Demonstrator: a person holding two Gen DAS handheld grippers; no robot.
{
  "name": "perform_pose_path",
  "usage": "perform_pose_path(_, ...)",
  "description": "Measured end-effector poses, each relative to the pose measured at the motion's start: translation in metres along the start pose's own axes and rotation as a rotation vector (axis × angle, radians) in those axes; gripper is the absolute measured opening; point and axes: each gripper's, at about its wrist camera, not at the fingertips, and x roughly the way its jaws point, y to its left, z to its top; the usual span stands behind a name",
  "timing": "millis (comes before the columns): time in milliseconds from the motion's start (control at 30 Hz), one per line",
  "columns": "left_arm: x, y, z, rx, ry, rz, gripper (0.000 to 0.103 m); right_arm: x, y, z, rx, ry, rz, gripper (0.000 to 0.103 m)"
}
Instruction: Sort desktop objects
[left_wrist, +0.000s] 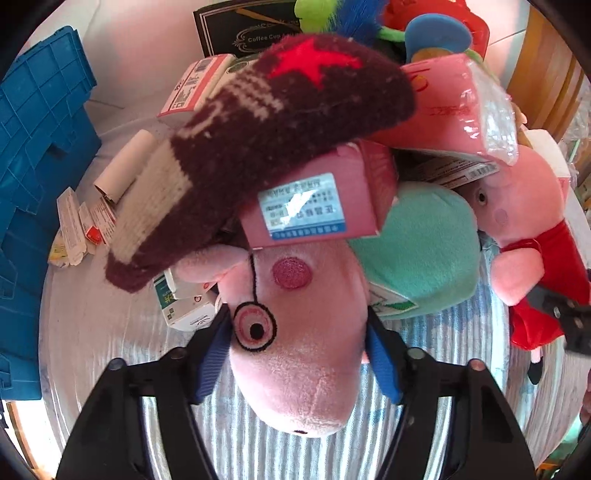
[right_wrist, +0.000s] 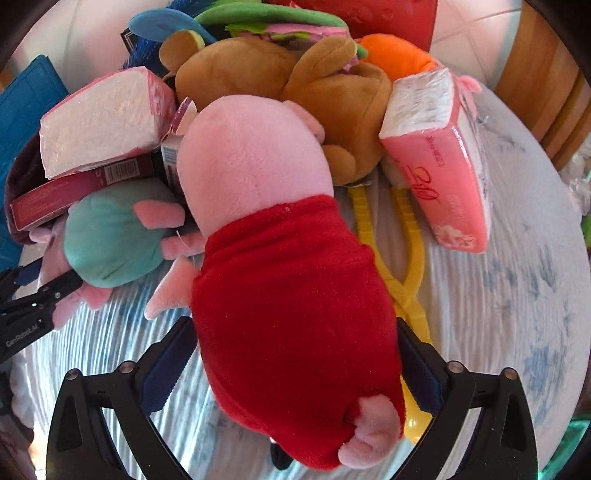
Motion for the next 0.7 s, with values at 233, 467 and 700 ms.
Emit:
perform_pose_path(233,-0.038,-0.007,-0.013,0.019,-0.068,-0.004,0.058,-0.032,-0.005,-0.012,0.033,-0.073,0.039,0.079)
perform_pose_path(467,-0.080,0.003,-0.017,0.032,-0.153,0.001,0.056,-0.078,0.001,-0.022,0.029,-0.161,0.044,0.076)
perform_pose_path(700,-0.101,0.031,-0.030,0.009,-0.185,0.045,0.056,-0.091,0.009,-0.032,-0.010,-0.140,0.040,0.082)
